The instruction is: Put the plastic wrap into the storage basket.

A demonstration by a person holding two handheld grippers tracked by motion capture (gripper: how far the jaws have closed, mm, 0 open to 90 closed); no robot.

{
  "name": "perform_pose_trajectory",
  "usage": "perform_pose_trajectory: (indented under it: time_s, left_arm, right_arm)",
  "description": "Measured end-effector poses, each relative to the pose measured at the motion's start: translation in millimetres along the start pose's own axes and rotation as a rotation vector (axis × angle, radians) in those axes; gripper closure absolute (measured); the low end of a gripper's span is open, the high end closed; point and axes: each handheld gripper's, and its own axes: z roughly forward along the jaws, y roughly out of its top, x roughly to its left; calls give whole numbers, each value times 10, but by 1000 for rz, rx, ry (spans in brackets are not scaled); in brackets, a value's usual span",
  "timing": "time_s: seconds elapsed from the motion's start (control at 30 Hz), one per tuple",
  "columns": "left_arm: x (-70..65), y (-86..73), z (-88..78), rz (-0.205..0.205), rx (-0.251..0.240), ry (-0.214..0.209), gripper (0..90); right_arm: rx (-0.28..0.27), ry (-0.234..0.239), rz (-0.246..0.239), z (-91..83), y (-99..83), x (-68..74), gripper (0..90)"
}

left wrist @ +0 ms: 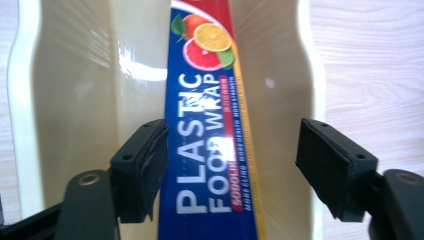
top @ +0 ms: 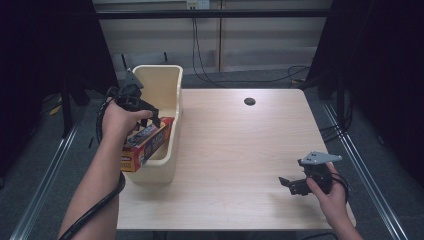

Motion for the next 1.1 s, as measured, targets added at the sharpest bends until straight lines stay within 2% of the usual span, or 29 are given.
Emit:
perform_pose_trajectory:
  time_s: [0.27, 0.33, 0.43, 0.57, 0.73, 0.87, 1.1]
  left_arm:
    - [-253, -31, -217, 43, -65, -35, 262]
    - [-316, -43, -251, 52, -81, -57, 260]
    - [-385, -50, -254, 63, -88, -61, 251]
    - [-508, -57, -254, 98, -100, -74, 241]
    - [-741, -68, -259, 144, -108, -112, 237]
    - [-881, -82, -258, 184, -112, -121, 222]
    - [-1060, -120, -159, 219, -113, -147, 213]
  right_arm:
    - [-3, 3, -2, -20, 10, 0, 28]
    - [-7, 5, -5, -23, 20, 8, 28]
    - [-13, 8, -7, -25, 32, 14, 28]
    - [-9, 11, -6, -29, 26, 15, 28]
    - [-15, 9, -4, -56, 25, 13, 28]
    - [-20, 10, -5, -63, 22, 10, 28]
    - [-26, 5, -4, -71, 24, 21, 28]
